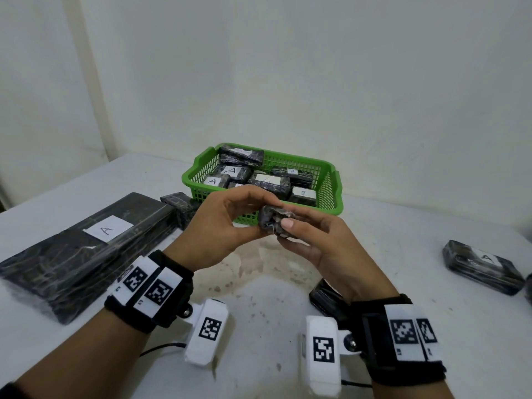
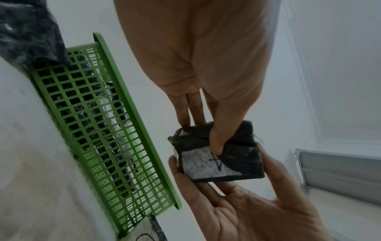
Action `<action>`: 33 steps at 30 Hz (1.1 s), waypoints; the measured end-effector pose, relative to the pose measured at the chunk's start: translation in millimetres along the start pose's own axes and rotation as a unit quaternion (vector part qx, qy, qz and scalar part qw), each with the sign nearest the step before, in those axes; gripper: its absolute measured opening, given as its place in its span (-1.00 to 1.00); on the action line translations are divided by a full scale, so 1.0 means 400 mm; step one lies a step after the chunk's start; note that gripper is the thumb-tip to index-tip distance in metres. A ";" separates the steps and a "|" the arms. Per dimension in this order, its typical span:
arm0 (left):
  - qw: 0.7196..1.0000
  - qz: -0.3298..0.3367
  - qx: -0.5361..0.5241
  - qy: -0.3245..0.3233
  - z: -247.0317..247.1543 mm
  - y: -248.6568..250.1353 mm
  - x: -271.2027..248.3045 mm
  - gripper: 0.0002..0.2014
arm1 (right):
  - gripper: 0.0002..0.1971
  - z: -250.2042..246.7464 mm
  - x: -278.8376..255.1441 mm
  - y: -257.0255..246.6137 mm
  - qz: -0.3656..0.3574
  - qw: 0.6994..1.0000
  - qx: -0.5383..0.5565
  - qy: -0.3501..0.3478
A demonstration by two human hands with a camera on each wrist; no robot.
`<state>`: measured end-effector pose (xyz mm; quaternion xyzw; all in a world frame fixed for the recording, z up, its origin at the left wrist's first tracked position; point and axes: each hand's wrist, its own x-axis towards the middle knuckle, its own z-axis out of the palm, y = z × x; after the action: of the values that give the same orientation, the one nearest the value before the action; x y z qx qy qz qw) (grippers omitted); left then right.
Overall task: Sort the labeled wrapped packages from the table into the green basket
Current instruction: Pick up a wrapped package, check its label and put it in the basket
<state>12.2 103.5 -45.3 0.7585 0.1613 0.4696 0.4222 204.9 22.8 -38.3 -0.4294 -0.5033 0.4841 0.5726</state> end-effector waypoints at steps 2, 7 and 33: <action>1.000 0.001 0.000 -0.011 0.003 0.003 -0.001 -0.65 | -0.68 0.003 -0.001 0.003 -0.020 0.999 -0.028 0.024; 1.000 0.008 0.012 -0.027 0.010 0.006 -0.003 -0.67 | -0.62 0.004 0.008 0.020 -0.033 0.995 -0.079 0.051; 0.985 -0.135 -0.089 0.055 0.006 0.013 0.005 -0.66 | -0.78 -0.010 0.000 0.002 -0.033 0.993 -0.078 0.078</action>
<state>14.3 100.6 -40.5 0.6625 0.2426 0.4618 0.5376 209.0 23.0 -39.6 -0.4924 -0.5075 0.3891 0.5904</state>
